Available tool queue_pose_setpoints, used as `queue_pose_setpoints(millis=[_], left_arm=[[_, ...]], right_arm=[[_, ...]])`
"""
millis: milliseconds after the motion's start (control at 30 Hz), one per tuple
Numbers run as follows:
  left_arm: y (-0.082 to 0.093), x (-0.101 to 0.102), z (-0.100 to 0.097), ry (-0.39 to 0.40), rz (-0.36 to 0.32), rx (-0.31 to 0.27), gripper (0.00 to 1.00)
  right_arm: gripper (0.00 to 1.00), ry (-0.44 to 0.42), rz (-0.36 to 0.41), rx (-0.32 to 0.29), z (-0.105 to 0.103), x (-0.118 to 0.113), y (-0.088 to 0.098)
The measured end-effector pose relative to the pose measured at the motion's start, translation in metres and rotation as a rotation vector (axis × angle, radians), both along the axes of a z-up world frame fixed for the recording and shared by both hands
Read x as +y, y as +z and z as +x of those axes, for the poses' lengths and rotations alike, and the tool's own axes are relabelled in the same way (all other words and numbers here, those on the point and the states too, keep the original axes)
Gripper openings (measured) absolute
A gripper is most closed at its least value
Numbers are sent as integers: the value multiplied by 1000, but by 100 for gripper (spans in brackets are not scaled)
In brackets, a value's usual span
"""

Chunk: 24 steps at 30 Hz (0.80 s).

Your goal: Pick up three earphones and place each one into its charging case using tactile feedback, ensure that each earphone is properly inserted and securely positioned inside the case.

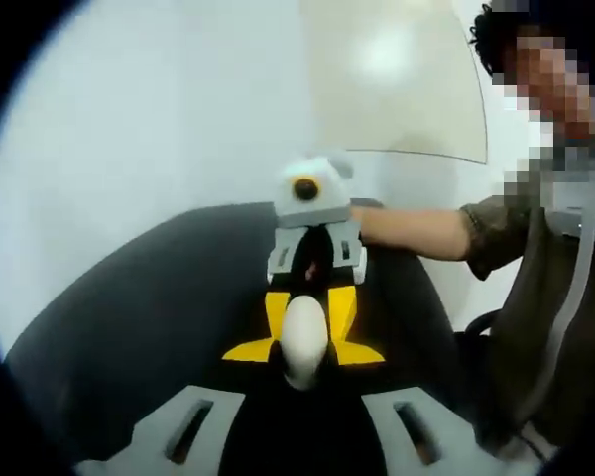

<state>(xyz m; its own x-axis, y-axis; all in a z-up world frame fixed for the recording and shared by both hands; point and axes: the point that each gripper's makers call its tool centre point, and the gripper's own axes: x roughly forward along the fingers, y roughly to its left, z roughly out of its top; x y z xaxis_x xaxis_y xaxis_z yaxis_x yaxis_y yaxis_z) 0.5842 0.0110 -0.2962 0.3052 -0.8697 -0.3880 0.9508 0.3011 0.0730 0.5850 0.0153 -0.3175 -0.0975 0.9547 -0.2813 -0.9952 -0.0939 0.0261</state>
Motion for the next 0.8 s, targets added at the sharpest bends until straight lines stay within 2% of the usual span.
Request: queue_pose_setpoints(millis=[33, 67, 133, 200, 300, 400, 467, 500, 533, 567, 633, 700, 733, 800], left_arm=[[-1, 2, -1, 13, -2, 25, 17], [0, 2, -1, 12, -8, 20, 17], [0, 2, -4, 2, -21, 32, 18], [3, 1, -8, -24, -26, 30, 20], [10, -4, -17, -63, -49, 23, 30], [12, -7, -13, -46, -26, -36, 24], [14, -7, -9, -34, -15, -60, 17], [14, -7, -8, -33, -10, -67, 17], [13, -7, -8, -36, -7, -64, 19], [12, -10, -11, -49, -16, -35, 23], [8, -13, -13, -64, 3, -36, 28], [7, -12, -8, -44, 33, -74, 22], [8, -12, -6, -36, 31, -74, 17], [10, -11, -5, -45, 26, -64, 17]], right_arm=[[23, 6, -1, -17, -2, 1, -1], [22, 9, 5, -20, -3, 1, 0], [22, 30, 6, -2, -6, 0, 1], [22, 52, 1, -52, -9, 0, 0], [22, 37, -7, -13, -5, -1, -1], [22, 39, -7, -13, -6, -1, -1], [22, 42, -7, -19, -6, -1, -1], [22, 40, -8, -19, -6, -1, -1], [22, 39, -8, -16, -6, -1, -1], [22, 38, -9, -14, -6, -1, -1], [22, 37, -9, -11, -7, -1, -1], [22, 41, -10, -15, -7, -1, -2], [22, 43, -9, -17, -8, -1, -2], [22, 41, -11, -14, -8, -1, -2]])
